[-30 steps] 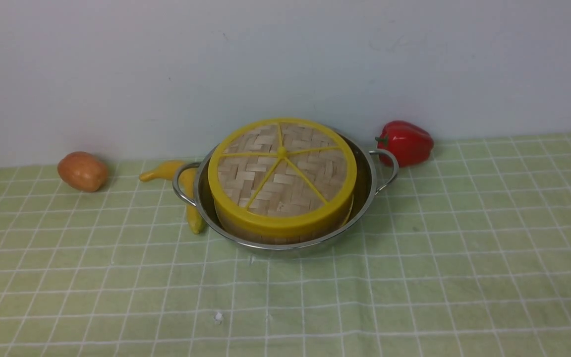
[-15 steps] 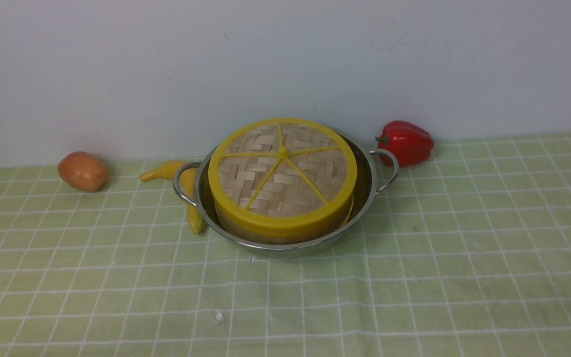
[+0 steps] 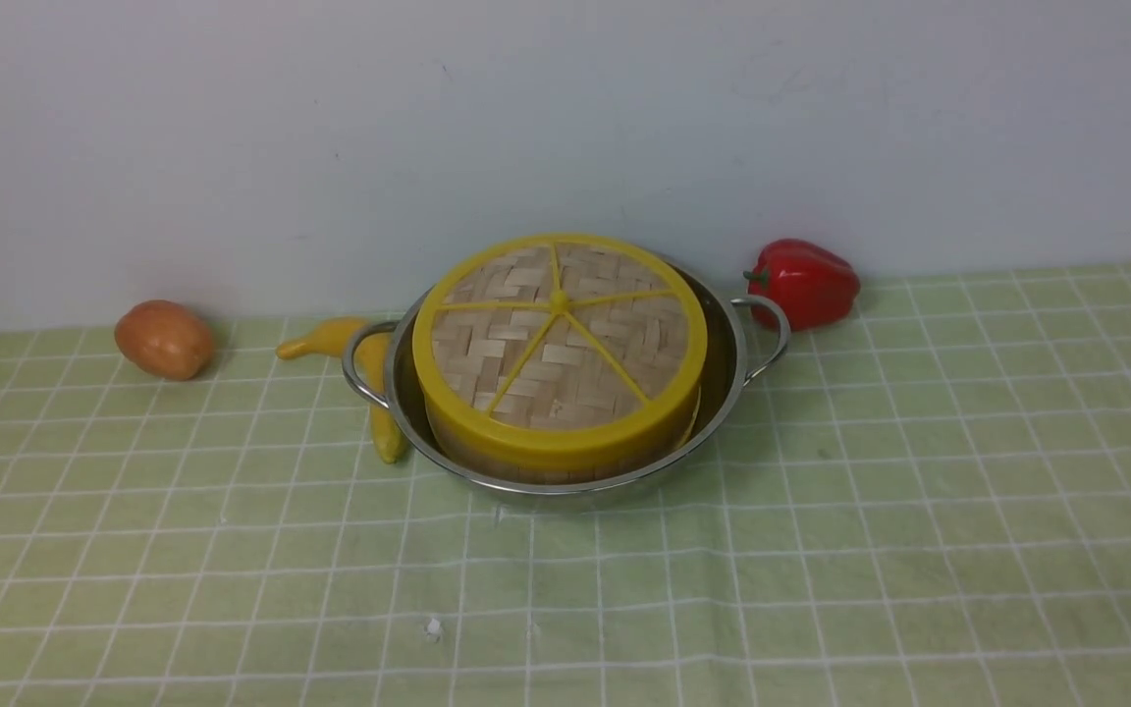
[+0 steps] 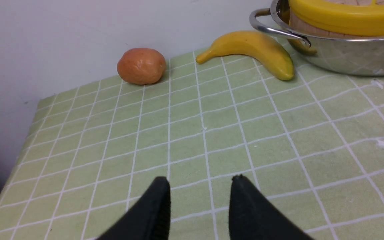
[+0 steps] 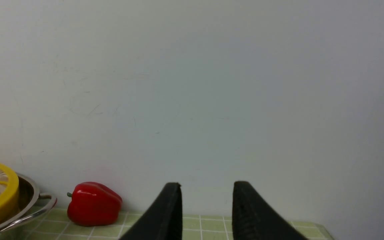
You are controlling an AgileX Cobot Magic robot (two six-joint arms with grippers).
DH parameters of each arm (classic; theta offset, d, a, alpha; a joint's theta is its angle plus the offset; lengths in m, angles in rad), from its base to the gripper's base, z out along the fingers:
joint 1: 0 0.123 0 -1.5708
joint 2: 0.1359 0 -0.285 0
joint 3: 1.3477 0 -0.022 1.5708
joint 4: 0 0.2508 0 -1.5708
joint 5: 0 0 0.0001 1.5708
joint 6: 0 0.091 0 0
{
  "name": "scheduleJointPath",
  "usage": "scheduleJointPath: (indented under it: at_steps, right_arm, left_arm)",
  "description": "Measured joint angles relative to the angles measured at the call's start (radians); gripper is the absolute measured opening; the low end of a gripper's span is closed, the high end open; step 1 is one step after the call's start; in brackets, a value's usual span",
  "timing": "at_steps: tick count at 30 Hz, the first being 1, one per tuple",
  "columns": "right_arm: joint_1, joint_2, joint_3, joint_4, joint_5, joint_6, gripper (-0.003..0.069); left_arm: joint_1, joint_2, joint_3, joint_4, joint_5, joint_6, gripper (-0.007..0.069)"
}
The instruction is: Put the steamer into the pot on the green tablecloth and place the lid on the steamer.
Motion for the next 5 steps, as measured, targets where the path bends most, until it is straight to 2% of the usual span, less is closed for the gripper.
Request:
scheduleJointPath:
  at_steps: [5]
  right_arm:
    - [0.0, 0.0, 0.0, 0.0, 0.0, 0.0, 0.024]
  left_arm:
    - [0.0, 0.0, 0.0, 0.0, 0.0, 0.0, 0.0243]
